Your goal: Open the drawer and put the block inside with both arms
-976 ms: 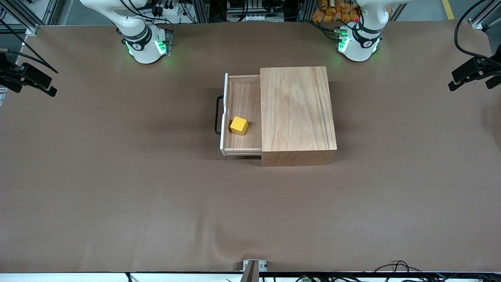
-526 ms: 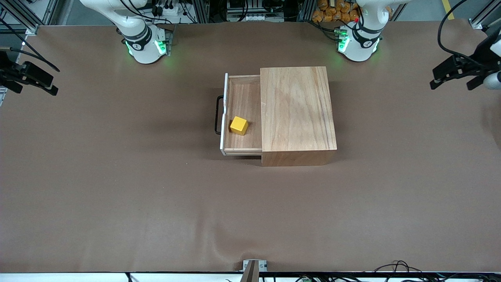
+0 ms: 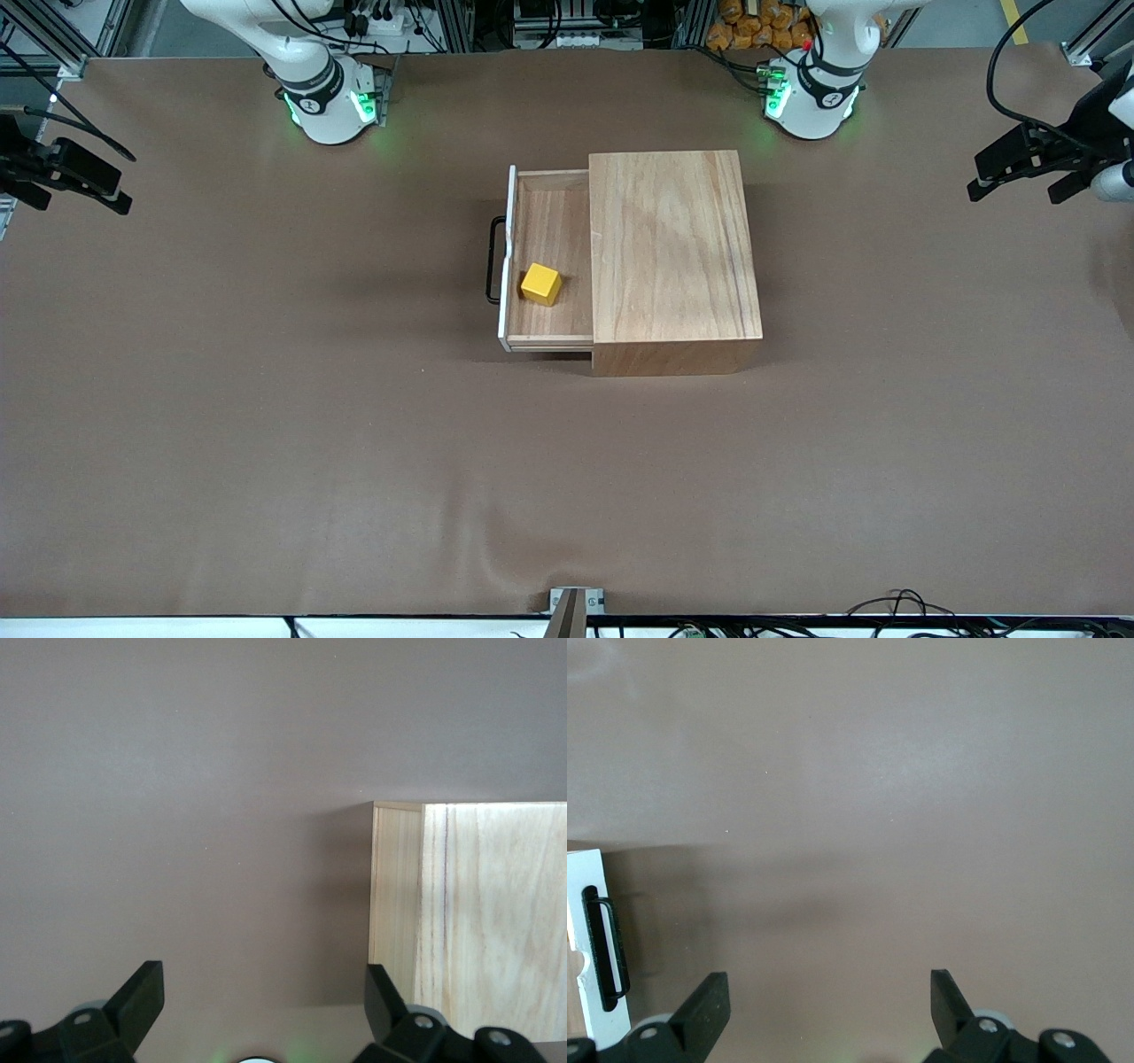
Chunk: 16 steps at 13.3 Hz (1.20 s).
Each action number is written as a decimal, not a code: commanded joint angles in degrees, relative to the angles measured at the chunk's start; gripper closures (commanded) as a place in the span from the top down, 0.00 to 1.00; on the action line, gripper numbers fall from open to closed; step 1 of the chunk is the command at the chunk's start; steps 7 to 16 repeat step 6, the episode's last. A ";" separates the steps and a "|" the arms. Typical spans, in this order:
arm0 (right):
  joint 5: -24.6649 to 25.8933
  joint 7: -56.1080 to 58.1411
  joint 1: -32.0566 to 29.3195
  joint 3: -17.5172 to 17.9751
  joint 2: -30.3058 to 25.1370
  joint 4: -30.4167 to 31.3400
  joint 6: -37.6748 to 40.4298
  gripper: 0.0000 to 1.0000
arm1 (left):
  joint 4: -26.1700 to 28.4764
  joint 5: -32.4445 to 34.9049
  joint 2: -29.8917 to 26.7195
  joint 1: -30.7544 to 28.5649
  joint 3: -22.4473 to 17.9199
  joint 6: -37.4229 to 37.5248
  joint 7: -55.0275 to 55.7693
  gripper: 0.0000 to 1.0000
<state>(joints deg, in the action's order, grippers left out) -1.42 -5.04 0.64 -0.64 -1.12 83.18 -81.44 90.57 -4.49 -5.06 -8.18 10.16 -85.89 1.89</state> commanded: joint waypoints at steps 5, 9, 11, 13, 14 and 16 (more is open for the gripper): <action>0.98 0.73 -0.46 0.38 -1.43 1.28 0.31 1.00 | -0.22 4.23 0.22 -0.35 0.65 0.82 0.13 1.00; 0.98 0.73 -0.46 0.38 -1.43 1.28 0.31 1.00 | -0.31 4.23 0.13 -0.44 0.65 0.82 0.13 1.00; 0.98 0.73 -0.46 0.38 -1.43 1.28 0.31 1.00 | -0.31 4.23 0.13 -0.44 0.65 0.82 0.13 1.00; 0.98 0.73 -0.46 0.38 -1.43 1.28 0.31 1.00 | -0.31 4.23 0.13 -0.44 0.65 0.82 0.13 1.00; 0.98 0.73 -0.46 0.38 -1.43 1.28 0.31 1.00 | -0.31 4.23 0.13 -0.44 0.65 0.82 0.13 1.00; 0.98 0.73 -0.46 0.38 -1.43 1.28 0.31 1.00 | -0.31 4.23 0.13 -0.44 0.65 0.82 0.13 1.00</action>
